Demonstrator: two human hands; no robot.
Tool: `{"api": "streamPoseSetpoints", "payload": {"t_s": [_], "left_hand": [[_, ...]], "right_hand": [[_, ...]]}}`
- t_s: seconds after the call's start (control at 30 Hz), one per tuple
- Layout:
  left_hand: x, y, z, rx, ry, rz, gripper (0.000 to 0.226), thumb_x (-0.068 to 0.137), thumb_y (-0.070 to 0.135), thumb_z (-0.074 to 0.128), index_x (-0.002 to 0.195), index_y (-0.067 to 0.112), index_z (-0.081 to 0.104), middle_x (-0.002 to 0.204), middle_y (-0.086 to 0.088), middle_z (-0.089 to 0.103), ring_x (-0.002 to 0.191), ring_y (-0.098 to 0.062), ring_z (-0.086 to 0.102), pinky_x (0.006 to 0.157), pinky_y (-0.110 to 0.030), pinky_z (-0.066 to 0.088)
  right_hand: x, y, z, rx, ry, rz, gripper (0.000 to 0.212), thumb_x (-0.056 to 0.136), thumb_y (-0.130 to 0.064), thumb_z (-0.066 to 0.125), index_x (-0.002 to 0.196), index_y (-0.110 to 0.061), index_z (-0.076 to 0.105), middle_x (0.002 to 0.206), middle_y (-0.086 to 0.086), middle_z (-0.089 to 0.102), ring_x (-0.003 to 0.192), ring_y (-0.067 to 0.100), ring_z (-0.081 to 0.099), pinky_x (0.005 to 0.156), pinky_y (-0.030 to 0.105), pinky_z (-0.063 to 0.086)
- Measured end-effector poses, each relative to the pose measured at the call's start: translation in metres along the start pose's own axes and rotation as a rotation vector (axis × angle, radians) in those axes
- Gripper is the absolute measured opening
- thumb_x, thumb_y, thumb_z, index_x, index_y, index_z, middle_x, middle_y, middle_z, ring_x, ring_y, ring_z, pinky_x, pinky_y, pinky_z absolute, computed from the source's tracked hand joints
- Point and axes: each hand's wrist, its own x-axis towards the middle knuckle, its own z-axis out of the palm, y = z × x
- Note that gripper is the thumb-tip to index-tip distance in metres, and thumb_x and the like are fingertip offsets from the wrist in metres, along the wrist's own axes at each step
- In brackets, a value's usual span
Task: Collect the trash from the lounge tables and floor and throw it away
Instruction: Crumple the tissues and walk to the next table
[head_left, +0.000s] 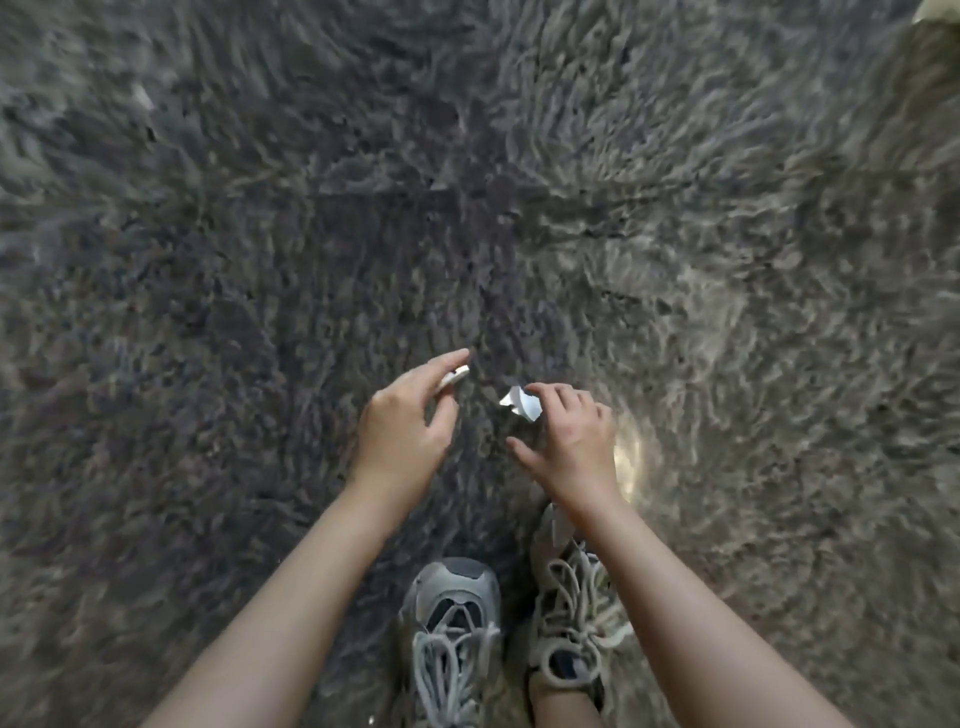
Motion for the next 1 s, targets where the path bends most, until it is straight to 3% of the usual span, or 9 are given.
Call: {"api": "streamPoseSetpoints", "payload": {"t_s": [0.2,0.3,0.4,0.5,0.57,0.63,0.73,0.87,1.0], "left_hand": [[0.002,-0.012,0.019,-0.005,0.0,-0.057,0.04,0.082,-0.002,0.056,0.115,0.018,0.065,0.112,-0.001,0.068,0.103,-0.013,0.062,0.084,-0.016,0.042],[0.001,-0.002,0.017,-0.014,-0.015,-0.062,0.039,0.082,-0.001,0.055,0.115,0.018,0.065,0.111,-0.001,0.068,0.102,-0.014,0.062,0.085,-0.019,0.043],[-0.001,0.021,0.005,-0.001,-0.025,-0.039,0.039,0.083,0.0,0.054,0.116,0.018,0.064,0.108,-0.002,0.069,0.09,-0.013,0.063,0.075,-0.014,0.042],[-0.011,0.072,-0.023,0.008,-0.017,0.003,0.039,0.083,0.0,0.055,0.116,0.018,0.064,0.106,-0.002,0.069,0.079,-0.006,0.058,0.068,-0.004,0.036],[-0.019,0.122,-0.049,-0.006,-0.033,0.042,0.038,0.084,0.0,0.055,0.117,0.018,0.063,0.107,-0.002,0.069,0.082,-0.009,0.061,0.069,-0.008,0.038],[-0.025,0.168,-0.071,-0.031,-0.041,0.074,0.037,0.086,0.002,0.054,0.118,0.019,0.063,0.106,0.001,0.069,0.072,-0.009,0.061,0.063,-0.007,0.037],[-0.032,0.261,-0.113,-0.081,-0.048,0.143,0.033,0.089,0.008,0.054,0.115,0.024,0.063,0.099,0.005,0.069,0.069,-0.008,0.055,0.054,-0.003,0.034],[-0.034,0.381,-0.161,-0.111,-0.116,0.258,0.027,0.087,0.028,0.048,0.108,0.026,0.064,0.09,0.014,0.067,0.078,0.003,0.059,0.067,-0.008,0.042],[-0.029,0.467,-0.186,-0.101,-0.209,0.387,0.024,0.087,0.032,0.048,0.104,0.026,0.063,0.087,0.015,0.068,0.082,0.002,0.062,0.069,-0.015,0.045]], "right_hand": [[0.015,0.003,0.024,-0.056,0.19,0.001,0.031,0.059,-0.004,0.076,0.087,-0.008,0.065,0.082,0.008,0.064,0.073,0.031,0.059,0.068,0.038,0.043],[0.019,0.005,0.014,-0.007,0.169,0.029,0.014,0.07,-0.004,0.067,0.083,-0.007,0.065,0.079,0.007,0.065,0.076,0.031,0.057,0.075,0.036,0.033],[0.013,-0.007,-0.022,0.072,0.201,0.045,0.01,0.075,-0.005,0.065,0.084,-0.008,0.066,0.079,0.005,0.067,0.077,0.029,0.058,0.075,0.032,0.024],[-0.003,-0.031,-0.095,0.156,0.312,-0.012,0.013,0.074,-0.006,0.07,0.086,-0.01,0.068,0.08,0.003,0.07,0.075,0.026,0.061,0.072,0.028,0.024],[-0.017,-0.049,-0.16,0.196,0.372,-0.053,0.012,0.076,-0.011,0.068,0.088,-0.011,0.069,0.082,0.002,0.071,0.075,0.022,0.063,0.073,0.024,0.022],[-0.031,-0.066,-0.215,0.227,0.43,-0.089,0.012,0.077,-0.015,0.068,0.089,-0.011,0.069,0.083,0.0,0.071,0.076,0.018,0.062,0.074,0.022,0.022],[-0.052,-0.091,-0.315,0.266,0.503,-0.142,0.014,0.079,-0.022,0.067,0.087,-0.011,0.071,0.079,-0.002,0.071,0.077,0.009,0.051,0.075,0.026,0.028],[-0.066,-0.117,-0.428,0.32,0.538,-0.227,0.017,0.081,-0.023,0.065,0.084,-0.008,0.069,0.072,0.0,0.069,0.066,0.02,0.059,0.072,0.032,0.036],[-0.066,-0.126,-0.515,0.494,0.569,-0.174,0.022,0.08,-0.017,0.067,0.097,-0.011,0.055,0.079,0.003,0.065,0.072,0.022,0.059,0.072,0.025,0.042]]}}
